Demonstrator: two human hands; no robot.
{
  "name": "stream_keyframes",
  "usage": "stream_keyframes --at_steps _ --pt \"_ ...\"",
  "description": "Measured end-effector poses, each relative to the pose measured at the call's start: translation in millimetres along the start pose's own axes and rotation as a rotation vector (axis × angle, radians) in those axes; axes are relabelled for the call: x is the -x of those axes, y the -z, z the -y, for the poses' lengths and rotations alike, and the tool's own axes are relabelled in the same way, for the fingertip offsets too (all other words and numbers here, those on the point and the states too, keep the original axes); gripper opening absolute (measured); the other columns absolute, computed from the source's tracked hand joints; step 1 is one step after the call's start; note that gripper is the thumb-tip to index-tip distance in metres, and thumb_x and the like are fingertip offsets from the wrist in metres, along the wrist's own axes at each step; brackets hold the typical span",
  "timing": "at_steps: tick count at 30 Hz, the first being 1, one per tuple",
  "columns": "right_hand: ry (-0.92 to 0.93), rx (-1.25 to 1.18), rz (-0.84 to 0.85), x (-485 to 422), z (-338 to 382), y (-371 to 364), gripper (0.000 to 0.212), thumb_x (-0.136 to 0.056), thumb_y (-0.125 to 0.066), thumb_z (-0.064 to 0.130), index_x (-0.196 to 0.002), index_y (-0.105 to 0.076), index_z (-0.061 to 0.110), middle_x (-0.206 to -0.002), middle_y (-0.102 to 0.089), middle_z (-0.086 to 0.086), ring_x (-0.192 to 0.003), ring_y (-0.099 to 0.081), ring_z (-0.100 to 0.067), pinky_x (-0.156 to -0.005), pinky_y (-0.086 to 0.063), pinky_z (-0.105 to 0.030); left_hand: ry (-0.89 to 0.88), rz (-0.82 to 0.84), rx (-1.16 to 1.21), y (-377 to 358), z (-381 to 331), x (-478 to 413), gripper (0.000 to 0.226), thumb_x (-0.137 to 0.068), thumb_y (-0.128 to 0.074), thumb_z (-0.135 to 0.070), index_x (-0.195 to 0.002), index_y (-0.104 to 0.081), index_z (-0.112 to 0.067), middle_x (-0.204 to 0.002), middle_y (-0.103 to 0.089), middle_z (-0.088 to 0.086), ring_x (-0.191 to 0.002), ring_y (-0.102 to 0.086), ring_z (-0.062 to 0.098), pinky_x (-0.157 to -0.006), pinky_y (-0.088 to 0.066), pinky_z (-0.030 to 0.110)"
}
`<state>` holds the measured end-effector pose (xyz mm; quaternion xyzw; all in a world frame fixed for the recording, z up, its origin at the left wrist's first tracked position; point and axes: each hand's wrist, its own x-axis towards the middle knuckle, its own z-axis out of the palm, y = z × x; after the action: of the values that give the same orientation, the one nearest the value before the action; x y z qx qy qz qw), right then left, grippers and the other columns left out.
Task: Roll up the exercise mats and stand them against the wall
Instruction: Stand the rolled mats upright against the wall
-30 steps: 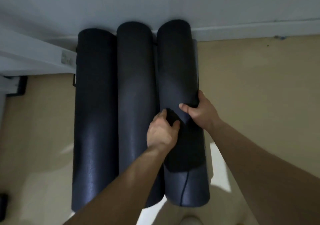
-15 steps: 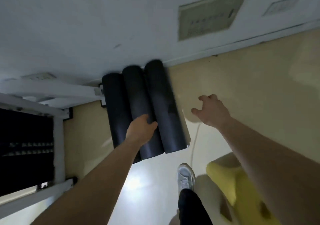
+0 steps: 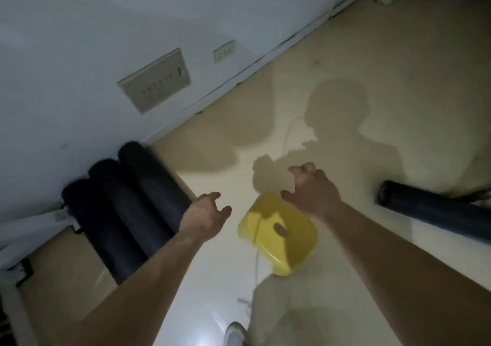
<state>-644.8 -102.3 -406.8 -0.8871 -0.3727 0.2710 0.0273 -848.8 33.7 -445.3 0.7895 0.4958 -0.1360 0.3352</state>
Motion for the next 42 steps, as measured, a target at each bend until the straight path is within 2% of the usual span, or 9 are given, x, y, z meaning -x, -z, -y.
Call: stream_keyframes --at_steps 3,8,14,20,25,31,36,39,42 --pt "-0.135 -0.042 -0.038 43 -106 15 0.070 -0.096 -0.060 0.052 -0.154 -0.037 0.021 -0.149 -0.039 -0.011 -0.136 -0.043 -0.034 -0.106 -0.047 -0.046 -0.111 0.043 -0.047 -52 -80 26 0.058 -0.098 -0.056 -0.044 -0.150 -0.043 -0.022 -0.148 -0.051 0.001 -0.134 -0.049 0.022 -0.106 -0.042 0.033" --pt "-0.317 -0.131 -0.060 128 -298 18 0.070 -0.098 -0.059 0.052 -0.156 -0.035 0.021 -0.152 -0.036 -0.011 -0.137 -0.041 -0.034 -0.105 -0.046 -0.047 -0.251 0.101 -0.165 -165 -212 76 0.059 -0.097 -0.057 -0.046 -0.150 -0.044 -0.024 -0.137 -0.062 0.000 -0.132 -0.051 0.019 -0.106 -0.043 0.034" --pt "-0.508 -0.223 -0.071 235 -515 15 0.075 -0.100 -0.057 0.051 -0.162 -0.026 0.021 -0.160 -0.030 -0.011 -0.142 -0.039 -0.034 -0.109 -0.045 -0.048 -0.387 0.154 -0.322 -310 -357 141 0.061 -0.097 -0.057 -0.043 -0.152 -0.041 -0.021 -0.151 -0.048 0.004 -0.139 -0.044 0.025 -0.109 -0.039 0.035" --pt "-0.643 -0.274 -0.069 271 -675 3 0.077 -0.099 -0.059 0.051 -0.162 -0.026 0.020 -0.158 -0.032 -0.012 -0.142 -0.039 -0.035 -0.108 -0.046 -0.049 -0.446 0.218 -0.394 -428 -464 152 0.062 -0.100 -0.053 -0.043 -0.155 -0.036 -0.021 -0.151 -0.046 0.004 -0.140 -0.042 0.024 -0.111 -0.037 0.037" --pt "-0.696 -0.321 -0.035 229 -766 -24 0.076 -0.100 -0.059 0.049 -0.162 -0.027 0.019 -0.156 -0.035 -0.014 -0.140 -0.043 -0.036 -0.106 -0.046 -0.049 -0.478 0.259 -0.447 -516 -530 115 0.063 -0.100 -0.052 -0.046 -0.156 -0.034 -0.023 -0.154 -0.043 0.003 -0.139 -0.044 0.024 -0.109 -0.039 0.038" --pt "-0.726 -0.421 -0.042 124 -867 -71 0.074 -0.100 -0.059 0.049 -0.160 -0.029 0.016 -0.152 -0.037 -0.015 -0.136 -0.046 -0.038 -0.106 -0.047 -0.050 -0.430 0.239 -0.455 -611 -580 23 0.065 -0.099 -0.053 -0.045 -0.156 -0.032 -0.019 -0.156 -0.043 0.005 -0.139 -0.045 0.028 -0.109 -0.040 0.042" --pt "-0.708 -0.466 -0.073 18 -952 -144 0.083 -0.099 -0.060 0.052 -0.163 -0.020 0.016 -0.156 -0.031 -0.018 -0.137 -0.045 -0.042 -0.109 -0.045 -0.052 -0.297 0.103 -0.350 -692 -585 -82 0.074 -0.097 -0.057 -0.050 -0.153 -0.029 -0.011 -0.151 -0.044 0.014 -0.134 -0.047 0.039 -0.106 -0.042 0.047" --pt "-0.691 -0.509 -0.140 -49 -1006 -188 0.089 -0.098 -0.061 0.054 -0.163 -0.016 0.012 -0.160 -0.024 -0.024 -0.139 -0.040 -0.048 -0.112 -0.040 -0.054 -0.193 0.000 -0.229 -734 -578 -154 0.093 -0.092 -0.061 -0.056 -0.158 -0.015 -0.009 -0.157 -0.032 0.019 -0.139 -0.037 0.044 -0.112 -0.036 0.051" --pt "-0.752 -0.547 -0.252 -103 -1056 -222 0.104 -0.095 -0.064 0.059 -0.165 -0.007 0.008 -0.164 -0.012 -0.031 -0.146 -0.029 -0.051 -0.117 -0.032 -0.055 -0.061 -0.136 -0.103 -761 -574 -215 0.109 -0.085 -0.068 -0.060 -0.158 -0.006 -0.009 -0.158 -0.024 0.021 -0.141 -0.029 0.046 -0.113 -0.031 0.056"
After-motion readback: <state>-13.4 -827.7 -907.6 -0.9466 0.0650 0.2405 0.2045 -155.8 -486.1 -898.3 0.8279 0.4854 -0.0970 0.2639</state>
